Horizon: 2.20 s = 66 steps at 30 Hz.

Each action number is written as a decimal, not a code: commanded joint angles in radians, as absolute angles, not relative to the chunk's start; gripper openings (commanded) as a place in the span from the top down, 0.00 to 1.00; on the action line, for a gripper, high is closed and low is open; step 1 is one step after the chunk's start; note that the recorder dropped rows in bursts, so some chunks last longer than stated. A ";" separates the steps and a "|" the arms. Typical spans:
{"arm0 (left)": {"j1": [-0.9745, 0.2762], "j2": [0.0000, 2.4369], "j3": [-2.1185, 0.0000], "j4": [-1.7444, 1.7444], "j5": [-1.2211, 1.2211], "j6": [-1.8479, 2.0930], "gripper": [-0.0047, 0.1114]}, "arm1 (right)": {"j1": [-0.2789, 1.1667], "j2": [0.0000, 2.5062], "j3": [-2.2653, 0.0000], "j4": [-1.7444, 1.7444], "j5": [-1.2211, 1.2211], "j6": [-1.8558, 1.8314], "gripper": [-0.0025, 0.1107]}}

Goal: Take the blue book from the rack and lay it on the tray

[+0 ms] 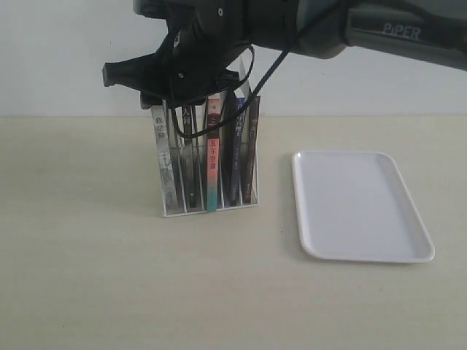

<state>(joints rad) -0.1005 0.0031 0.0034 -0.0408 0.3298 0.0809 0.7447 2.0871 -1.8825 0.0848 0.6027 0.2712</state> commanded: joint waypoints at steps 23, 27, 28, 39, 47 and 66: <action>-0.101 0.000 0.000 -0.040 0.314 0.074 0.92 | 0.738 2.133 -1.962 0.057 0.638 0.294 0.63; -0.101 0.000 0.000 -0.040 0.314 0.074 0.92 | 0.738 2.155 -2.023 0.055 0.684 0.294 0.63; -0.101 0.000 0.000 -0.040 0.314 0.074 0.92 | 0.738 2.157 -2.033 0.046 0.696 0.302 0.63; -0.101 0.000 0.000 -0.040 0.314 0.074 0.92 | 0.738 2.189 -2.037 0.006 0.733 0.335 0.63; -0.101 0.000 0.000 -0.040 0.314 0.074 0.92 | 0.738 2.186 -2.037 0.006 0.736 0.357 0.63; -0.101 0.000 0.000 -0.040 0.314 0.074 0.92 | 0.755 2.185 -2.152 -0.095 0.858 0.357 0.98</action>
<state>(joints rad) -0.1005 0.0031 0.0034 -0.0408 0.3298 0.0809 0.7439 2.1958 -2.1280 -0.0635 0.8838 0.3521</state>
